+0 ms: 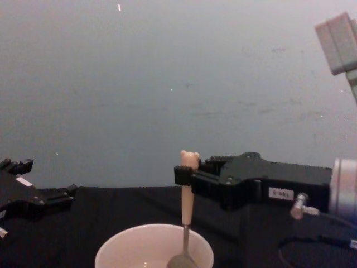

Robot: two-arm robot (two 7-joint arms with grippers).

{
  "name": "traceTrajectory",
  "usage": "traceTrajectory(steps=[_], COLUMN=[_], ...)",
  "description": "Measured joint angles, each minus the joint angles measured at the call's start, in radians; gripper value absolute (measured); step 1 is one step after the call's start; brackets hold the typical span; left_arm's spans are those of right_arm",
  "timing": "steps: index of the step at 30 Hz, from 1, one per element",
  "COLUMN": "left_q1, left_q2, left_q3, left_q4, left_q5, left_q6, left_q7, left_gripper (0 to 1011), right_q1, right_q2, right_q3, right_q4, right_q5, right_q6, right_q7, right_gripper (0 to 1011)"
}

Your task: Pick up the stirring spoon with one hand, stir inside the cup, then place it back in its original position.

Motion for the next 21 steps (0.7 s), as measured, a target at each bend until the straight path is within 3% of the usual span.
traceTrajectory(steps=[11, 21], left_q1=[0.000, 0.000], left_q2=[0.000, 0.000], left_q3=[0.000, 0.000], left_q4=[0.000, 0.000], left_q5=[0.000, 0.000], left_q6=[0.000, 0.000], left_q7=[0.000, 0.000], left_gripper=[1001, 1001], right_q1=[-0.034, -0.016], right_q2=[0.032, 0.003], right_q3=[-0.023, -0.058], right_q4=[-0.049, -0.037], right_q5=[0.028, 0.027], right_q6=[0.013, 0.024], right_q7=[0.018, 0.008], right_gripper=[213, 213])
